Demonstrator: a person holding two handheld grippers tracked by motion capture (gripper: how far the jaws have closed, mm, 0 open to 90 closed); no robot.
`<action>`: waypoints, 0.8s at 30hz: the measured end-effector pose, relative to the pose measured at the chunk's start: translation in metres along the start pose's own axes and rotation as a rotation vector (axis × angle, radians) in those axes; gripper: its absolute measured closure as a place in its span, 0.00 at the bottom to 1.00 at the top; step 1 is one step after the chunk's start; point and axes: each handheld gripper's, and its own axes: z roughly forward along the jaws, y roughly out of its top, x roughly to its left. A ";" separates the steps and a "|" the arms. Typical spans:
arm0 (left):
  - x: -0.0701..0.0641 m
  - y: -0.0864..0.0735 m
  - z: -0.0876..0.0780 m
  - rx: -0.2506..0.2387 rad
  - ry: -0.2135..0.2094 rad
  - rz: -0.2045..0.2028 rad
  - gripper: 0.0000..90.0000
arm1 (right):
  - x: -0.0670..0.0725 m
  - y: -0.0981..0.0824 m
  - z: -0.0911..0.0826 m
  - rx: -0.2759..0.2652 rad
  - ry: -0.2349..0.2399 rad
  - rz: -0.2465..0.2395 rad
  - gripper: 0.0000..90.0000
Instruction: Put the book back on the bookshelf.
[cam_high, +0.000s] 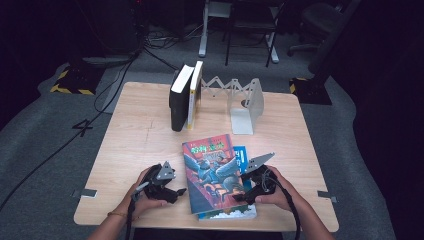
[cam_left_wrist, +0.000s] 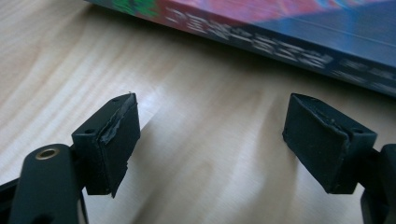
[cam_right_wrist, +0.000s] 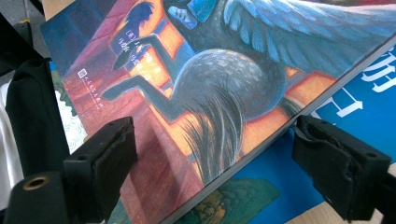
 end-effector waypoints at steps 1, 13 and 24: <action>0.003 0.002 0.002 -0.002 0.005 -0.009 0.21 | -0.001 0.001 0.000 0.004 0.001 -0.004 0.14; 0.025 0.018 0.017 0.007 -0.011 0.012 0.18 | -0.002 0.007 0.002 0.013 -0.019 -0.022 0.14; 0.024 0.018 0.016 0.004 -0.003 0.004 0.18 | -0.011 0.016 0.005 -0.047 -0.054 -0.038 0.18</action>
